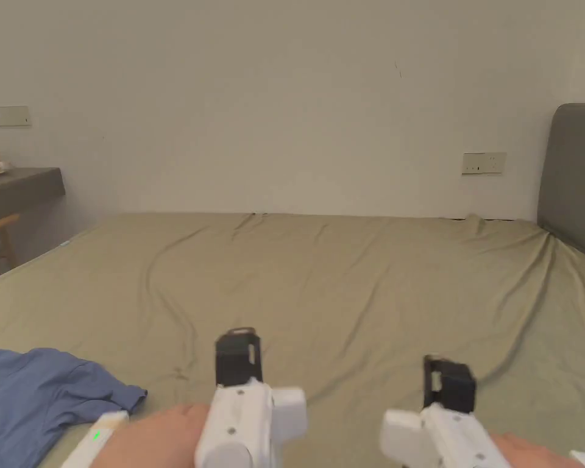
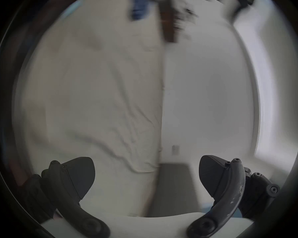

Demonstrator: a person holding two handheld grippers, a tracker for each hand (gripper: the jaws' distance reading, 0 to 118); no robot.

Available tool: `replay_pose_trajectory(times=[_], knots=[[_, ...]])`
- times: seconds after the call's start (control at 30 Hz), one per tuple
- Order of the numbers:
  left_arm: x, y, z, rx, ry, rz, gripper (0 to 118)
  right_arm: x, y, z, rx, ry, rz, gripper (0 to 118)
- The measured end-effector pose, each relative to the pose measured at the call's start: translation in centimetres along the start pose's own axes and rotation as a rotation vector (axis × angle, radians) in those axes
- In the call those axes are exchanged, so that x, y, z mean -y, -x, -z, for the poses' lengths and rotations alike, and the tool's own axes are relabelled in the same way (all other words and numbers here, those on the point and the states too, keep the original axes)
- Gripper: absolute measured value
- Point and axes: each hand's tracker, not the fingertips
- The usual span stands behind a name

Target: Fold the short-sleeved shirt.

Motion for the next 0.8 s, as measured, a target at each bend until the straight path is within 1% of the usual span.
replay_pose_trajectory(times=[0.03,0.07,0.1,0.13,0.17,0.2,0.23,0.27,0.3,0.33,0.37,0.4,0.43,0.53,0.63,0.8], knots=[[0.1,3.7,-0.6,0.04,-0.026,-0.362,118,0.4,-2.2,-0.1,-0.028,-0.004,0.289,118],[0.7,6.5,-1.3,0.046,-0.064,-0.717,118,1.6,-4.5,-0.3,-0.062,-0.032,0.628,118],[1.7,8.6,-2.0,0.039,-0.099,-1.041,118,2.6,-6.0,-0.5,-0.065,-0.063,0.896,118],[3.2,9.2,-2.5,0.043,-0.152,-1.306,118,3.8,-7.0,-0.7,-0.087,-0.108,1.104,118],[4.2,9.8,-2.9,0.089,-0.239,-1.469,118,4.6,-7.4,-0.7,-0.097,-0.112,1.218,118],[4.7,9.6,-3.1,0.106,-0.293,-1.527,118,5.0,-7.6,-0.8,-0.087,-0.115,1.295,118],[4.5,9.3,-3.0,0.062,-0.262,-1.49,118,5.2,-7.6,-0.9,-0.063,-0.114,1.334,118],[4.2,9.0,-2.9,-0.002,-0.226,-1.411,118,5.4,-7.8,-1.1,-0.063,-0.134,1.333,118],[3.0,8.3,-3.5,-0.037,-0.206,-1.325,118,5.4,-7.9,-1.4,-0.055,-0.137,1.305,118],[2.8,8.0,-3.4,-0.05,-0.191,-1.261,118,5.0,-7.9,-1.8,-0.014,-0.135,1.259,118],[2.9,7.8,-3.4,-0.035,-0.202,-1.241,118,4.6,-7.8,-2.1,0.024,-0.128,1.217,118],[3.0,7.8,-3.5,-0.018,-0.213,-1.242,118,4.5,-8.0,-2.3,0.027,-0.128,1.198,118],[3.3,7.7,-2.5,-0.003,-0.211,-1.255,118,4.6,-8.1,-2.5,0.018,-0.136,1.198,118],[3.3,7.8,-2.2,-0.052,-0.184,-1.243,118,4.0,-8.4,-2.9,0.034,-0.15,1.188,118],[3.4,7.9,-2.1,-0.048,-0.2,-1.234,118,3.7,-8.6,-3.0,0.047,-0.158,1.172,118],[3.2,8.6,-2.2,-0.054,-0.21,-1.229,118,3.6,-8.9,-3.0,0.039,-0.165,1.192,118]])
